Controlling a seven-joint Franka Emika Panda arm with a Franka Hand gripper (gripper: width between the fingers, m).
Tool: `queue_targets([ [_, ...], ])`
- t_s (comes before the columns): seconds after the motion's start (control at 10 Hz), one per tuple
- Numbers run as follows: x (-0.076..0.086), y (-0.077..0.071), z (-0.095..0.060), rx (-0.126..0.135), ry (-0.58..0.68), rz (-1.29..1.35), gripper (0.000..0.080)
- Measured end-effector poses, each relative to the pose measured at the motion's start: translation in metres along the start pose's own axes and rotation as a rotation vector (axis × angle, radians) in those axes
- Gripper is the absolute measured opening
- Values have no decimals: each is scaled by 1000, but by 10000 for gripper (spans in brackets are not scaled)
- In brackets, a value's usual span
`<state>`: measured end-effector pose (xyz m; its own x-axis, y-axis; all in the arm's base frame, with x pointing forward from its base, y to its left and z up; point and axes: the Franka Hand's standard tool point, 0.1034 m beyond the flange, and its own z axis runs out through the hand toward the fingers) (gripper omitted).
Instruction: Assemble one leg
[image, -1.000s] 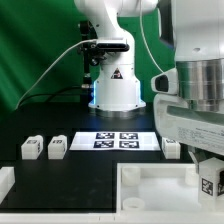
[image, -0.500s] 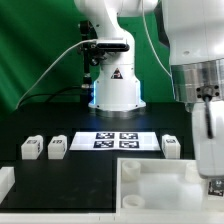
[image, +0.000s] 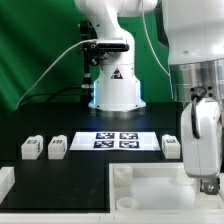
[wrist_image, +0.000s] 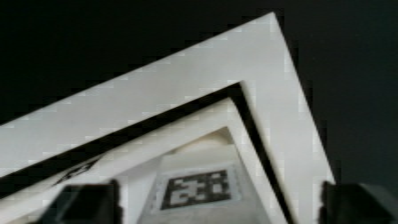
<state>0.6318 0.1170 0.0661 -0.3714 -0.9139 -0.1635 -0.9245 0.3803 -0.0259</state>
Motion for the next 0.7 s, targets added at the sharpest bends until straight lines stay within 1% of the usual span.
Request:
queue_targets([
  [0.1, 0, 0, 0, 0, 0, -1, 625],
  [0.2, -2, 0, -2, 6, -5, -1, 625],
  [0.3, -7, 3, -14, 20, -21, -1, 645],
  [0.4, -11, 5, -25, 23, -35, 4, 648],
  [0.5, -13, 5, -29, 23, -40, 1, 648],
  [0.7, -11, 6, -25, 19, -35, 0, 649],
])
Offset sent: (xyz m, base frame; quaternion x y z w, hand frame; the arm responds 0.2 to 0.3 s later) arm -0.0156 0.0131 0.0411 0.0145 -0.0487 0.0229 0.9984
